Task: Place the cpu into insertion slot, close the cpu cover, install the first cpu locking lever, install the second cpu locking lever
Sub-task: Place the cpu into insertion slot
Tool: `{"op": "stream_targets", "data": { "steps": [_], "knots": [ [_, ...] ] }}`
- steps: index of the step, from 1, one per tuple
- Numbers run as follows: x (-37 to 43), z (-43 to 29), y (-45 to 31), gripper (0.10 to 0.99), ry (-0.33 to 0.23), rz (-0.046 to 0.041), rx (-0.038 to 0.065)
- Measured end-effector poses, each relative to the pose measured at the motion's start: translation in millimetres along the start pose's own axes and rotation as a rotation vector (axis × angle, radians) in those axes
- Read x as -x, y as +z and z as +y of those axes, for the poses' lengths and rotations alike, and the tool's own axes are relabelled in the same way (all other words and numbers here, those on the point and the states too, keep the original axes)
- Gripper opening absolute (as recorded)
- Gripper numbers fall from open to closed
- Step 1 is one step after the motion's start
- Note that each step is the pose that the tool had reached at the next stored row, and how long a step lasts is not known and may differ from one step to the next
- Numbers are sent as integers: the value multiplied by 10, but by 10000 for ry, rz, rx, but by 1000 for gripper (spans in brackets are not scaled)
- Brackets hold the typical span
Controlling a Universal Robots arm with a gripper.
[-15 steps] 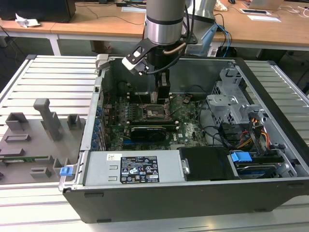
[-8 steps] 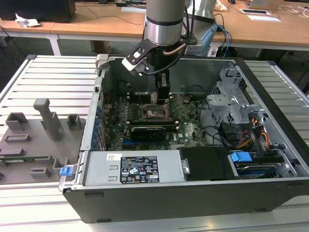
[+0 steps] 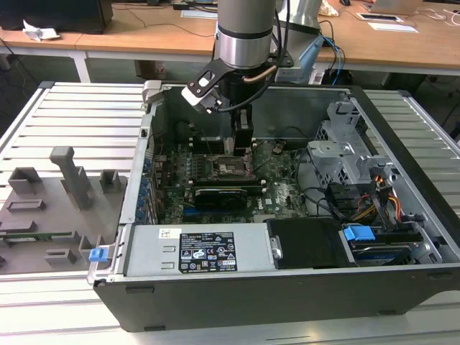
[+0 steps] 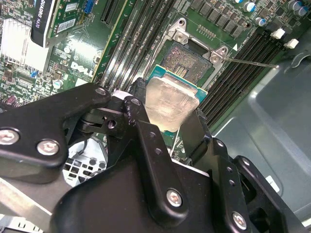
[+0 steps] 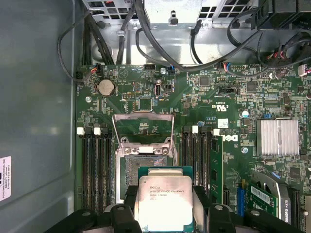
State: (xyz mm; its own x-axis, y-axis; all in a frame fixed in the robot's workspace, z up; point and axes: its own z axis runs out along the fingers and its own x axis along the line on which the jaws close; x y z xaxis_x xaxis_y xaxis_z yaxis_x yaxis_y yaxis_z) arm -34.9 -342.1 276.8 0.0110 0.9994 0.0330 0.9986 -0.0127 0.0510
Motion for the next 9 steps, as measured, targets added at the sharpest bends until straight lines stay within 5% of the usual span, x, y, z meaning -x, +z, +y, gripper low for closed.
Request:
{"op": "stream_targets", "data": {
  "steps": [9],
  "knots": [
    [0,-1,15,529,0,0,1]
  ]
}}
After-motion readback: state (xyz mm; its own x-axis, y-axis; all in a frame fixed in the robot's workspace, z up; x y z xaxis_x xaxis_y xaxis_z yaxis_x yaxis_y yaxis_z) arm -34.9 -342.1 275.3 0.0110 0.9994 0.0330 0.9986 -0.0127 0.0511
